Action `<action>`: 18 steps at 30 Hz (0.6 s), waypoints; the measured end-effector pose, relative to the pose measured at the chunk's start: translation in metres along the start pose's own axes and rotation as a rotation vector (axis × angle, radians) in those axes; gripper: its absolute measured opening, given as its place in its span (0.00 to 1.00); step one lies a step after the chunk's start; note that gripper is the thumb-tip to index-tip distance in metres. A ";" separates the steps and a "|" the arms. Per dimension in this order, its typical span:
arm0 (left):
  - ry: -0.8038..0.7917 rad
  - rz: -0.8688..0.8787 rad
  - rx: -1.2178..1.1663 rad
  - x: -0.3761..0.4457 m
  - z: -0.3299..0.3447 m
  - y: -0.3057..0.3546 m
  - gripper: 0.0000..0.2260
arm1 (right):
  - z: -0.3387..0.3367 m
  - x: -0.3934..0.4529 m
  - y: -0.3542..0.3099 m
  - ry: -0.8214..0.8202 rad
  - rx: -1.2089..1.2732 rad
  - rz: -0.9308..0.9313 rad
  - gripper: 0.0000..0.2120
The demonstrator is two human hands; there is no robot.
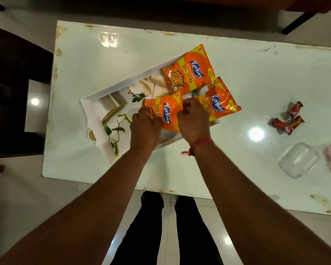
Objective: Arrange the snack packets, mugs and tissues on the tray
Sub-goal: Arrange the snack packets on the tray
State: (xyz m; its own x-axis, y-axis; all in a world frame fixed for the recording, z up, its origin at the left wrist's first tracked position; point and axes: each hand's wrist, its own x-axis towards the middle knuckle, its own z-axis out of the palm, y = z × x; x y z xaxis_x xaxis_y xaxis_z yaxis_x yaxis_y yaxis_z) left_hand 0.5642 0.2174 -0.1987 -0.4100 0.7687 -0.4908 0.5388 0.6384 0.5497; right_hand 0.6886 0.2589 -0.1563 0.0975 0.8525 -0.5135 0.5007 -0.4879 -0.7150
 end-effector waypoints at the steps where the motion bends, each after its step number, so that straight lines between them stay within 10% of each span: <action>1: -0.003 -0.069 -0.096 0.003 -0.001 0.002 0.25 | -0.003 0.007 -0.004 -0.002 -0.039 -0.015 0.10; 7: 0.022 -0.688 -0.813 0.010 -0.004 0.013 0.27 | -0.005 0.005 -0.015 -0.011 0.022 -0.118 0.12; 18: -0.264 -0.203 -0.637 0.013 0.005 0.036 0.14 | -0.031 0.045 -0.025 0.173 -0.410 -0.332 0.17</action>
State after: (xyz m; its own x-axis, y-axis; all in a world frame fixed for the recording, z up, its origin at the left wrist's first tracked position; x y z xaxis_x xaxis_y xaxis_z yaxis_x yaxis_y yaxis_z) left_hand 0.5824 0.2499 -0.1888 -0.2219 0.6486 -0.7280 -0.0964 0.7284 0.6783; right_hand 0.7071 0.3155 -0.1469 0.0000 0.9834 -0.1816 0.8193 -0.1041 -0.5638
